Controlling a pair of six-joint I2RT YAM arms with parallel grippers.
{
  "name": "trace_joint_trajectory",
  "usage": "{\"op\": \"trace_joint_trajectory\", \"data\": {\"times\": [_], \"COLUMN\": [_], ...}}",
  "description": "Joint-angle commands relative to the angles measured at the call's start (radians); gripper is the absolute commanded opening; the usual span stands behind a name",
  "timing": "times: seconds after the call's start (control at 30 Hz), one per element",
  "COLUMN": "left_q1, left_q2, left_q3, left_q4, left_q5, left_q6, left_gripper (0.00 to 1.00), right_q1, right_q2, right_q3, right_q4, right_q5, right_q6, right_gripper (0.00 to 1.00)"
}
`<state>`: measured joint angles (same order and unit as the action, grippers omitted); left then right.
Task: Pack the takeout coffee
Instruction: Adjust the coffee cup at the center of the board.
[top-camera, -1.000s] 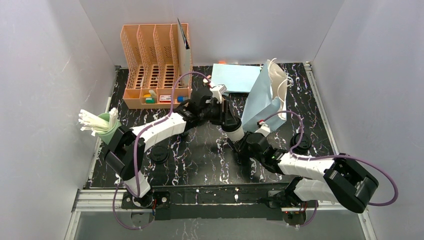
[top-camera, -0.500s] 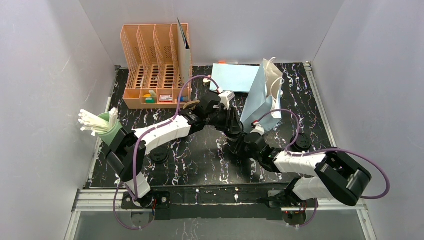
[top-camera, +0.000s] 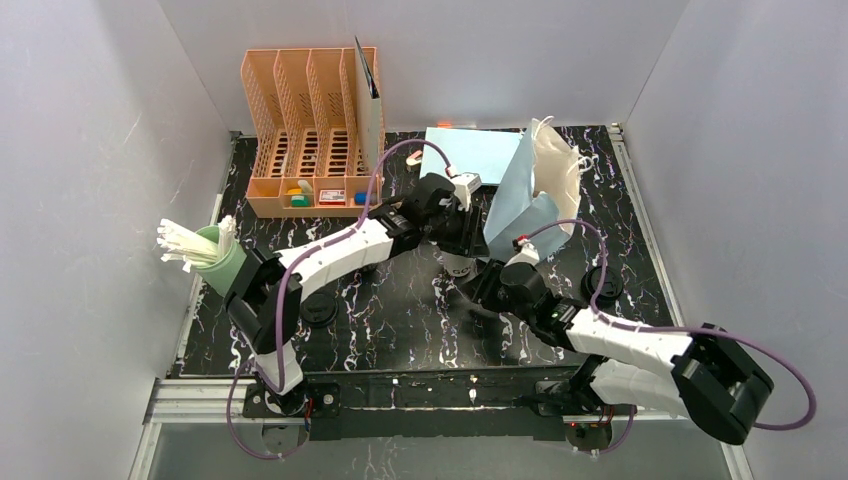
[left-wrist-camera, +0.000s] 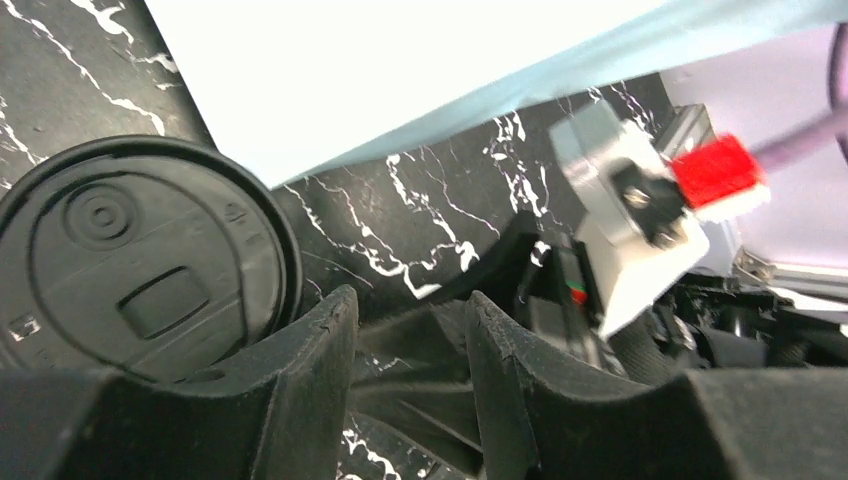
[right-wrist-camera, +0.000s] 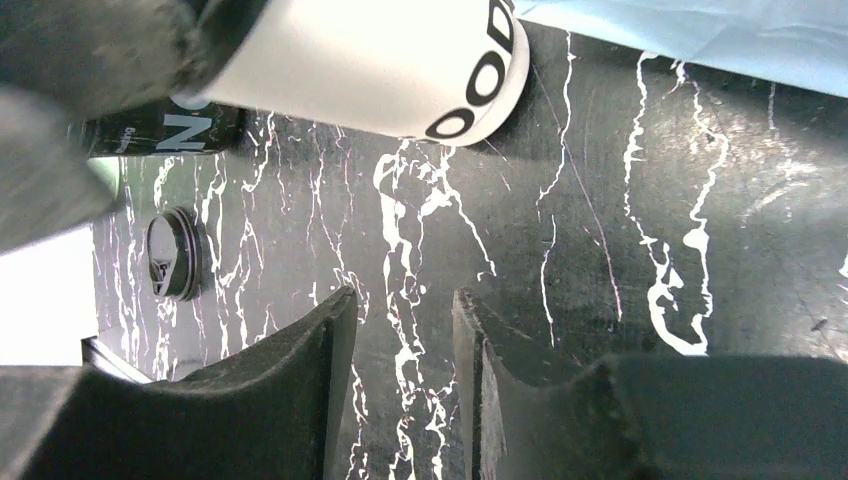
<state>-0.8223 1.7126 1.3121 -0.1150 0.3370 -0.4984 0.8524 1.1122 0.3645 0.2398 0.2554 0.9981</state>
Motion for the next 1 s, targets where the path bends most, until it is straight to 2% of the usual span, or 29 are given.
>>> {"op": "trace_joint_trajectory", "data": {"times": [0.0, 0.2, 0.47, 0.57, 0.7, 0.8, 0.97], "left_q1": [-0.005, -0.004, 0.005, 0.045, 0.112, 0.159, 0.199], "left_q2": [0.034, 0.024, -0.060, -0.075, -0.105, -0.116, -0.059], "left_q3": [0.090, 0.165, 0.187, 0.163, 0.091, 0.050, 0.051], "left_q4": [-0.089, -0.144, -0.198, -0.220, -0.187, -0.130, -0.092], "left_q5": [-0.064, -0.089, -0.112, -0.124, -0.118, -0.096, -0.048], "left_q6": [0.061, 0.077, 0.078, 0.083, 0.069, 0.063, 0.075], "left_gripper": [0.42, 0.43, 0.42, 0.42, 0.42, 0.43, 0.56], "right_q1": [0.001, 0.002, 0.002, 0.000, 0.000, -0.001, 0.001], "right_q2": [-0.086, -0.190, -0.227, -0.206, -0.162, -0.135, -0.108], "right_q3": [0.020, 0.045, 0.110, 0.154, 0.216, 0.232, 0.228], "right_q4": [-0.114, -0.191, -0.238, -0.251, -0.271, -0.248, -0.155], "right_q5": [0.052, 0.079, 0.125, 0.134, 0.157, 0.192, 0.217], "right_q6": [-0.032, -0.116, -0.185, -0.184, -0.106, -0.004, 0.134], "right_gripper": [0.50, 0.50, 0.49, 0.58, 0.71, 0.76, 0.78]}}
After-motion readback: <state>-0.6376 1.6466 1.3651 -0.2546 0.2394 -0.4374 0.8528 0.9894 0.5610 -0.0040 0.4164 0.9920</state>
